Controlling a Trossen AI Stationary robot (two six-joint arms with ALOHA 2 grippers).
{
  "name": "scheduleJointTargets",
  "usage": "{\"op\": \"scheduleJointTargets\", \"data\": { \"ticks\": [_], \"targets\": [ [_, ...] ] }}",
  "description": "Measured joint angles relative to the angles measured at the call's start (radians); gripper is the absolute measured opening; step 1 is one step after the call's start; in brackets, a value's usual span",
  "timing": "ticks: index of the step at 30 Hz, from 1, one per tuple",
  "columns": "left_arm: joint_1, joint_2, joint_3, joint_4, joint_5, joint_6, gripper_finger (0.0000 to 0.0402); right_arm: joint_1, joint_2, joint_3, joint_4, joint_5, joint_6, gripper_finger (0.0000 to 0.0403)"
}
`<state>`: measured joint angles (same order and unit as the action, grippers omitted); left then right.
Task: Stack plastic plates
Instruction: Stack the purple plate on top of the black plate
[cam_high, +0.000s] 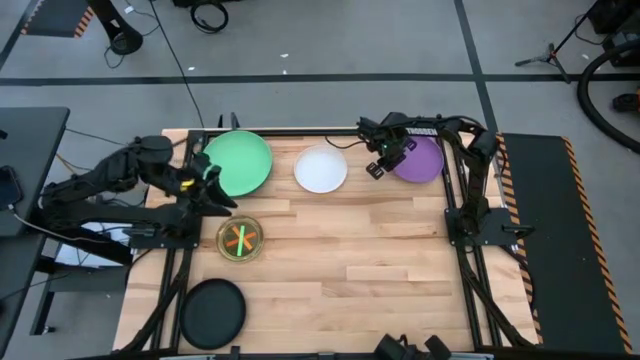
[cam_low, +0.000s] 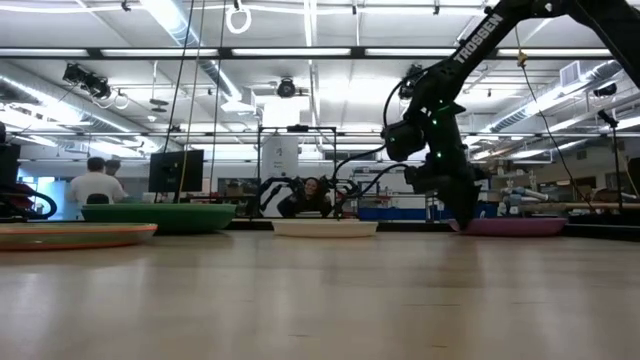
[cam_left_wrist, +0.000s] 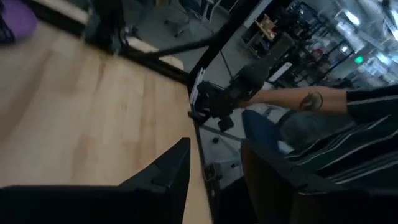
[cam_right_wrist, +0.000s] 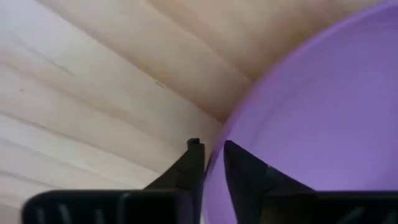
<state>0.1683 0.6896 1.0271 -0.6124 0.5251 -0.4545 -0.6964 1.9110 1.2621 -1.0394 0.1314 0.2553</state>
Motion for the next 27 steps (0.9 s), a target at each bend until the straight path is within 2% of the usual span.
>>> {"op": "scheduleJointTargets", "data": {
  "ticks": [4,8,11,14,16,20,24,27],
  "targets": [
    [-0.005,0.044,0.106,-0.006,-0.117,0.140,0.0149,-0.004,0.000,0.000,-0.006,-0.010,-0.025,0.0020],
    [-0.047,0.113,0.169,0.005,-0.218,0.175,0.0149,0.035,-0.038,-0.001,-0.037,-0.050,-0.094,0.0014],
    [-0.094,0.173,0.172,0.005,-0.270,0.120,0.0149,0.109,-0.134,-0.001,-0.085,-0.045,-0.213,0.0011],
    [-0.143,0.246,0.170,0.010,-0.319,0.072,0.0149,0.205,-0.290,-0.001,-0.171,-0.064,-0.285,0.0011],
    [-0.172,0.294,0.170,0.050,-0.342,0.068,0.0149,0.273,-0.411,0.000,-0.191,-0.141,-0.325,0.0011],
    [-0.212,0.394,0.170,0.202,-0.390,0.136,0.0150,0.398,-0.642,0.000,-0.178,-0.421,-0.361,0.0011],
    [-0.226,0.491,0.170,0.461,-0.421,0.255,0.0159,0.500,-0.803,0.000,-0.114,-0.622,-0.283,0.0011],
    [-0.215,0.581,0.171,0.632,-0.420,0.219,0.0170,0.573,-0.867,0.000,-0.043,-0.690,-0.153,0.0011]
  ]
}}
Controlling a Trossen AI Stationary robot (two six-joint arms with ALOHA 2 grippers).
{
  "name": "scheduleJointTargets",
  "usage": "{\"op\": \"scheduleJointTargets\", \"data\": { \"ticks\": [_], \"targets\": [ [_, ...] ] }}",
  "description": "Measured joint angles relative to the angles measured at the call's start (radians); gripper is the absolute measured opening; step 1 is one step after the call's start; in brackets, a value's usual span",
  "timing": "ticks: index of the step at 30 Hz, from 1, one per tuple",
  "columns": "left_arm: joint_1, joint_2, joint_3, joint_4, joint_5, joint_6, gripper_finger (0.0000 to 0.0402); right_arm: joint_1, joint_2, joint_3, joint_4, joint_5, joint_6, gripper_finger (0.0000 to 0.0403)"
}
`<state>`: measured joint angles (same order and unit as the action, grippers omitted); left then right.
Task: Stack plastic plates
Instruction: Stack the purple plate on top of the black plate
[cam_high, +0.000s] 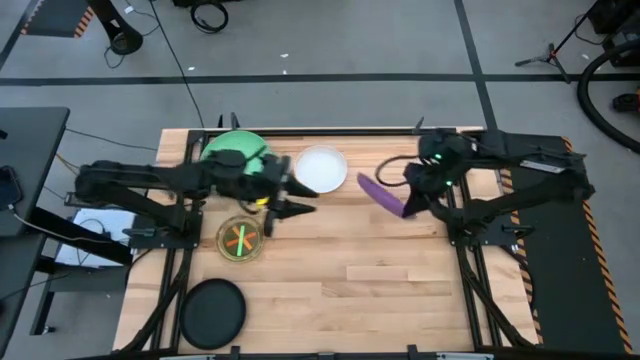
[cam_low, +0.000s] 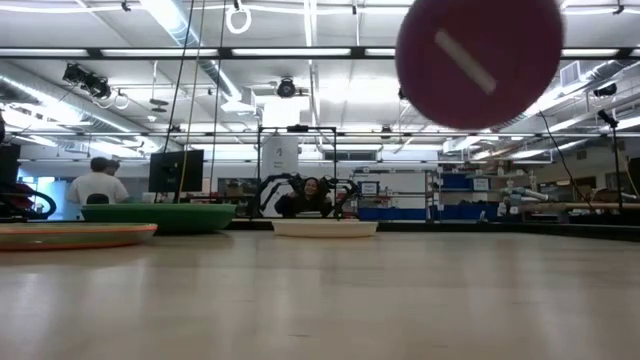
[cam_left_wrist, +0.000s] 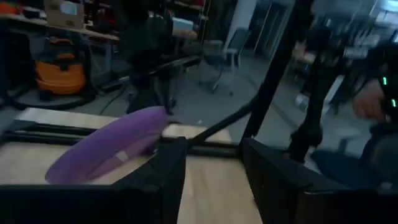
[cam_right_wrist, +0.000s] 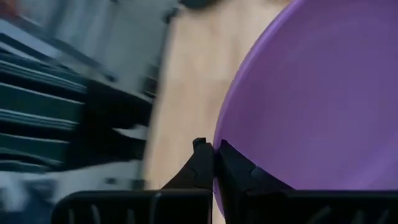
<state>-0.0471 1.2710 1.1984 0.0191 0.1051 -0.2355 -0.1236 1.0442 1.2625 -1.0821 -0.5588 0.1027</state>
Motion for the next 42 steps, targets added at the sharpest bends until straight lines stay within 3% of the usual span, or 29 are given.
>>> {"op": "scheduleJointTargets", "data": {
  "ticks": [6,11,14,19,24,26,36,42],
  "targets": [
    [0.017,0.156,-0.002,0.187,0.077,-0.107,0.0198,0.164,-0.022,0.000,0.146,-0.099,0.162,0.0011],
    [-0.006,0.201,-0.001,0.226,0.084,-0.083,0.0222,0.271,0.025,0.000,0.287,-0.200,0.265,0.0012],
    [-0.029,0.201,-0.002,0.228,0.159,-0.056,0.0227,0.314,0.057,0.000,0.360,-0.240,0.289,0.0012],
    [-0.095,0.201,-0.002,0.225,0.206,0.030,0.0219,0.338,0.100,0.000,0.528,-0.314,0.359,0.0012],
    [-0.150,0.209,-0.001,0.222,0.037,0.190,0.0214,0.346,0.137,0.000,0.690,-0.389,0.427,0.0012],
    [-0.155,0.209,-0.001,0.221,0.018,0.217,0.0215,0.346,0.149,0.000,0.698,-0.402,0.432,0.0012],
    [-0.207,0.219,0.000,0.242,0.079,0.213,0.0215,0.330,0.178,0.000,0.707,-0.373,0.391,0.0013],
    [-0.228,0.227,0.000,0.246,0.081,0.084,0.0215,0.311,0.180,0.000,0.707,-0.375,0.371,0.0013]
  ]
}}
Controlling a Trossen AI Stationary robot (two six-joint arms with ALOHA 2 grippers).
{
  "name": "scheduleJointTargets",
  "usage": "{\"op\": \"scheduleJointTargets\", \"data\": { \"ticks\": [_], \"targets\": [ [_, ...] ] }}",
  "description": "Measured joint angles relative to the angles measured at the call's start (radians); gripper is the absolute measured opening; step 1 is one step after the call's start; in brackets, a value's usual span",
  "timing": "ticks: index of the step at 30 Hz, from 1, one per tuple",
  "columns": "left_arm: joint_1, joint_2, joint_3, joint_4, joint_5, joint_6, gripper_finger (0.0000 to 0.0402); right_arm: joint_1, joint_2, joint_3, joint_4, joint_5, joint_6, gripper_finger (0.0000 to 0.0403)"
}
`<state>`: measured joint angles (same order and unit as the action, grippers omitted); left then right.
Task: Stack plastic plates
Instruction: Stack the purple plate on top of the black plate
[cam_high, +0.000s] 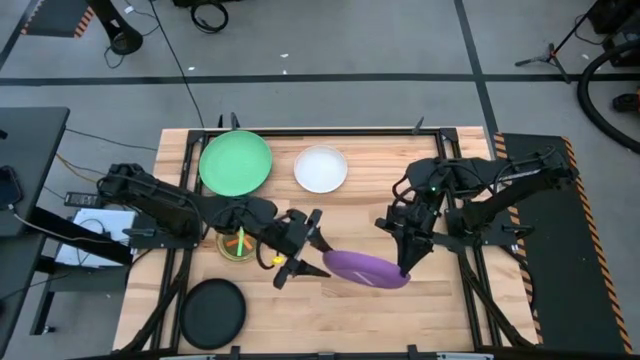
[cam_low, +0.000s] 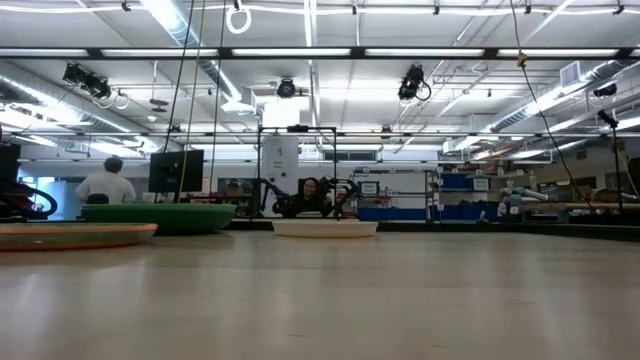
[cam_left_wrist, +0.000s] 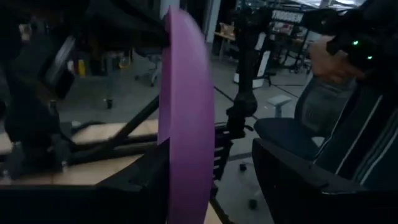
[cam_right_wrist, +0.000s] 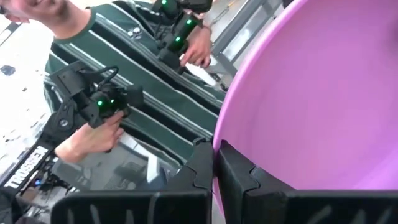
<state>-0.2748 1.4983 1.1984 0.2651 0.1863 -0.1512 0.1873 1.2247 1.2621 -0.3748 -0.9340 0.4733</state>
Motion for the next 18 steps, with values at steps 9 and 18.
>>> {"op": "scheduleJointTargets", "data": {
  "ticks": [9,18],
  "targets": [
    [0.003,0.024,-0.001,-0.002,-0.053,0.089,0.0174,-0.051,0.000,0.000,0.000,0.044,-0.049,0.0013],
    [0.013,0.022,-0.002,-0.009,-0.035,0.089,0.0042,-0.050,-0.003,0.000,-0.019,0.145,-0.061,0.0058]
  ]
}}
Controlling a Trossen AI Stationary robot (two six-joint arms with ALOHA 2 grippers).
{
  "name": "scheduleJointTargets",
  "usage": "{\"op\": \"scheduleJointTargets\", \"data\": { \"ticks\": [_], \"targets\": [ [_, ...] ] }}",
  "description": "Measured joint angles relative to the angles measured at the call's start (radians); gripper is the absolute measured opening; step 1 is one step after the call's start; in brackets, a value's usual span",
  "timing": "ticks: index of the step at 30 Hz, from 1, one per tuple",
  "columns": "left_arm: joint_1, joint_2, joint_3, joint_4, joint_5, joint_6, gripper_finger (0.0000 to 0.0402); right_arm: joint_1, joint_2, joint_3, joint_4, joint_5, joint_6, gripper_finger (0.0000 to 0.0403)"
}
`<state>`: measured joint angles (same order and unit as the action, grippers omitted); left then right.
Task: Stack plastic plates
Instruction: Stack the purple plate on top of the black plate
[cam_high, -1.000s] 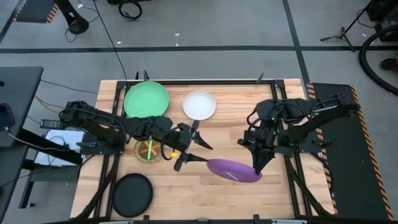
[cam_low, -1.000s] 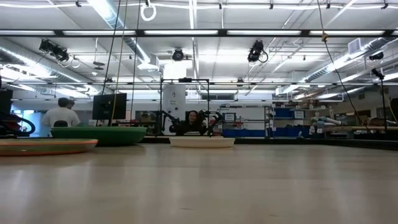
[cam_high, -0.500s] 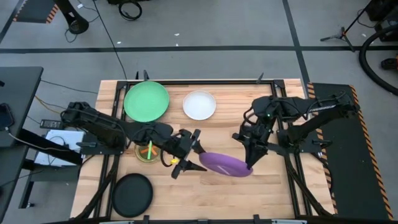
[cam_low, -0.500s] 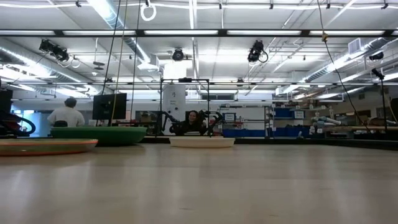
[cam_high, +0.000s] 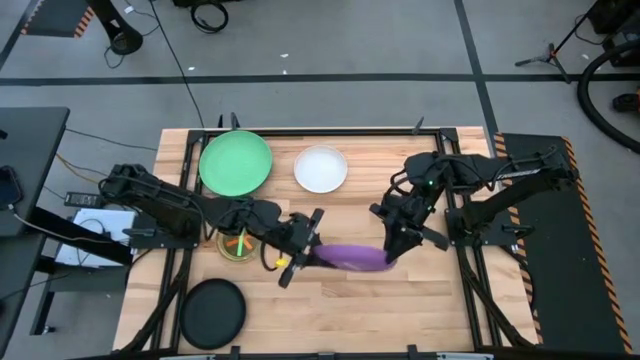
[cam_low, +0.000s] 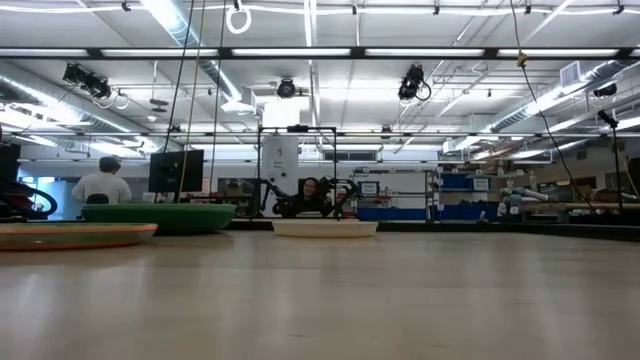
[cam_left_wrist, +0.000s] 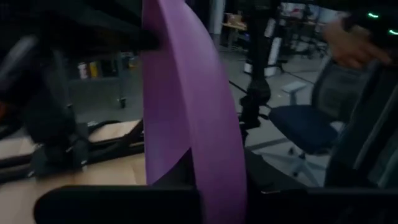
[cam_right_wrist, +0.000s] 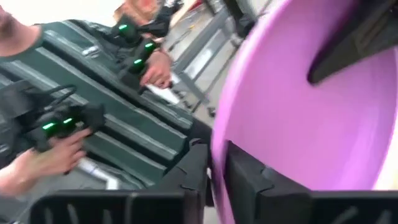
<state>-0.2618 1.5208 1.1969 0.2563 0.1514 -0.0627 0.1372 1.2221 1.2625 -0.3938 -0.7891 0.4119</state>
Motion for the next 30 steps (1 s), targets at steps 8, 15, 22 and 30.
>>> {"op": "scheduleJointTargets", "data": {
  "ticks": [8,15,22,30],
  "targets": [
    [0.003,-0.062,0.004,-0.188,-0.049,0.015,0.0042,-0.029,-0.024,0.007,-0.022,0.003,0.078,0.0131],
    [-0.054,-0.164,-0.002,-0.571,-0.249,-0.115,0.0042,-0.023,-0.130,0.017,-0.159,0.047,0.013,0.0140],
    [-0.264,-0.170,0.000,-0.765,-0.284,-0.573,0.0042,-0.013,-0.194,0.015,-0.371,0.339,-0.112,0.0137],
    [-0.478,-0.134,0.211,-1.026,-0.423,-1.090,0.0042,-0.039,-0.174,0.014,-0.415,0.424,-0.232,0.0138]
  ]
}}
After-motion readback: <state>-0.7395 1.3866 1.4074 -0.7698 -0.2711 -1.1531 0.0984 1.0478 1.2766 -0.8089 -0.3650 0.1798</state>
